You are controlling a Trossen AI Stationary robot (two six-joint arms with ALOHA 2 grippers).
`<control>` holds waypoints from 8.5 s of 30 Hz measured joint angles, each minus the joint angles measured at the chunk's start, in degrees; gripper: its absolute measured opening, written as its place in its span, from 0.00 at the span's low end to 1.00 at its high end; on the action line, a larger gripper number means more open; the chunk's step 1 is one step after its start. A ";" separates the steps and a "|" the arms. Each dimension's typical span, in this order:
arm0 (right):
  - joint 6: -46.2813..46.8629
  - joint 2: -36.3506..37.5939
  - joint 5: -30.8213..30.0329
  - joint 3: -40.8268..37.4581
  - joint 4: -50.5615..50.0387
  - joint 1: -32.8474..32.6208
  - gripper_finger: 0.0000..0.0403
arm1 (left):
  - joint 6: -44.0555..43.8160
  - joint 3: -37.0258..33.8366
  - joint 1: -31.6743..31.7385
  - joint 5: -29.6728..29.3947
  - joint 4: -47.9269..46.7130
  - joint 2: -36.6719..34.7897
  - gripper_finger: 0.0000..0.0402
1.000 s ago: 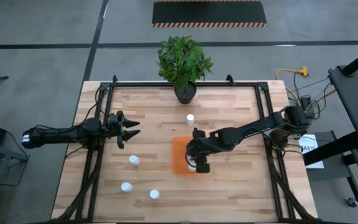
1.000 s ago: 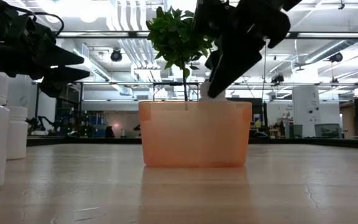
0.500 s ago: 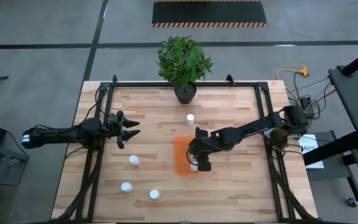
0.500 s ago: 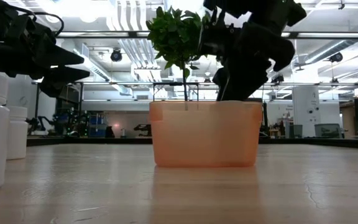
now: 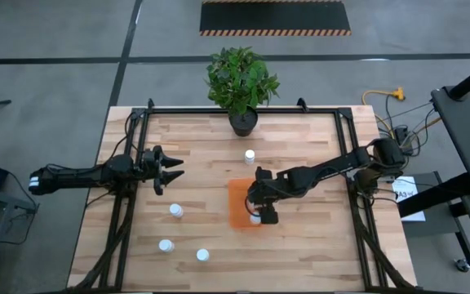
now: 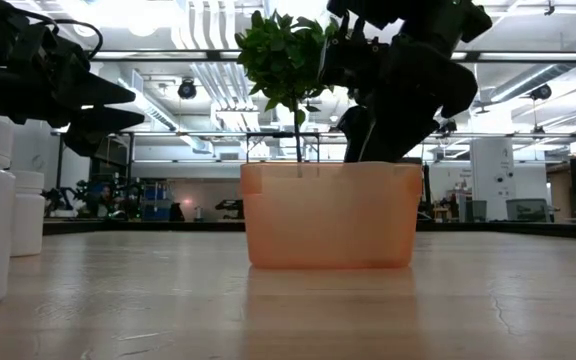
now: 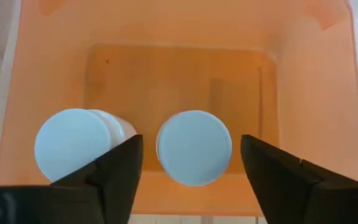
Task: Pick and place pill bottles into a basket
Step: Put the white pill bottle into the orange bin
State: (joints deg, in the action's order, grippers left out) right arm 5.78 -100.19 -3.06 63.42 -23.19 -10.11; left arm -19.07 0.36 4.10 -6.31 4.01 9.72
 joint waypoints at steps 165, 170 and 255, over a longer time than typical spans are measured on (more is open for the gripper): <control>-19.78 5.52 24.05 -12.11 22.32 35.60 0.62 | -0.02 0.00 -0.02 0.00 0.00 0.02 0.50; -19.70 4.49 24.06 -12.11 24.01 35.58 0.62 | 0.00 0.00 -0.01 0.01 0.00 0.01 0.50; -16.02 -3.03 22.33 -9.55 26.35 33.64 0.52 | -0.01 0.00 0.00 0.00 0.02 0.00 0.50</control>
State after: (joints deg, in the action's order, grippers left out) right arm -10.24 -103.22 19.27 53.87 3.16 23.53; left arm -19.08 0.36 4.10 -6.31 4.03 9.72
